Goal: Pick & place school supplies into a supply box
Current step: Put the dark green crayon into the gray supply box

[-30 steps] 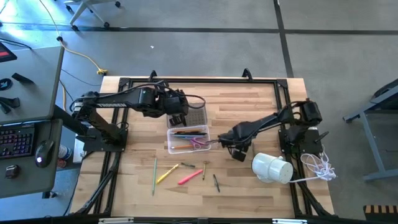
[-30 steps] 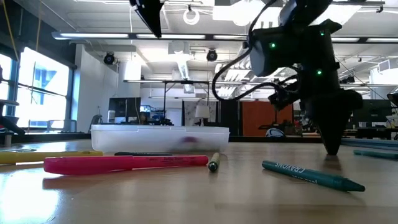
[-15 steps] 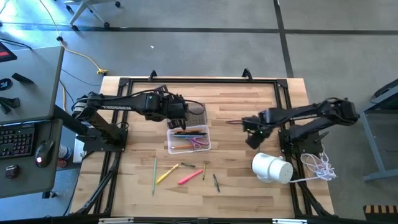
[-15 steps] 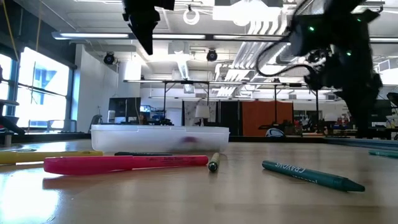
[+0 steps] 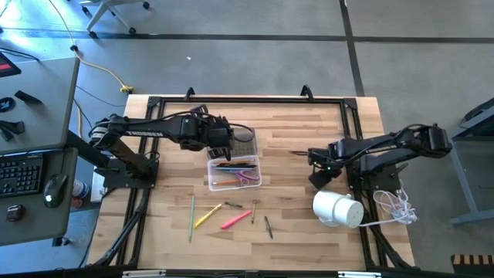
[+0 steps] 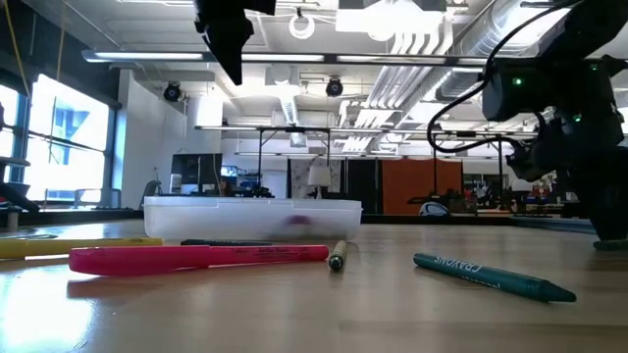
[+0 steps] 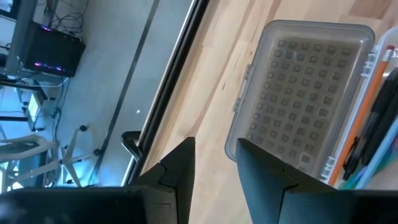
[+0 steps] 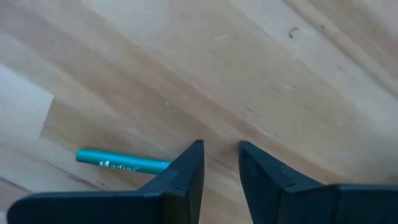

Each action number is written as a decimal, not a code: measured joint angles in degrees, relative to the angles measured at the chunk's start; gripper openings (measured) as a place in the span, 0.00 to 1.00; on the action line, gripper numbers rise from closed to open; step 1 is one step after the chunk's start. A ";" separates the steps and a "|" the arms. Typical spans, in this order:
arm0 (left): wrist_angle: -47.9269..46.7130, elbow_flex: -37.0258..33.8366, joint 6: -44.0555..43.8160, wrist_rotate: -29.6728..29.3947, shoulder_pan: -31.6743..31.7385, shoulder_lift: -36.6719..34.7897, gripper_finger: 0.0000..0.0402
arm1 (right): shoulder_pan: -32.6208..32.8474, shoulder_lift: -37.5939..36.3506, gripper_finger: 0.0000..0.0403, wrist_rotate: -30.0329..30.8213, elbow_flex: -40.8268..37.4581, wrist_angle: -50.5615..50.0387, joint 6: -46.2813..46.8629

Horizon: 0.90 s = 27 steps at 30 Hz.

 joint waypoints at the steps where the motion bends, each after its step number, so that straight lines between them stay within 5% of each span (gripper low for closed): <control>1: -0.01 0.00 0.00 -0.38 0.00 0.00 0.38 | 0.00 0.00 0.22 -0.27 0.31 0.16 -1.61; 10: -0.45 0.00 0.00 -0.44 0.00 0.00 0.38 | 2.32 0.04 0.22 8.26 5.63 4.15 -26.51; 16: -1.51 0.00 -1.22 1.11 0.00 0.00 0.38 | 5.35 -0.64 0.22 5.25 8.92 -0.19 -35.24; 27: -1.26 0.00 -2.50 1.95 -0.02 0.00 0.38 | 10.62 -0.45 0.22 0.27 7.77 0.06 -36.86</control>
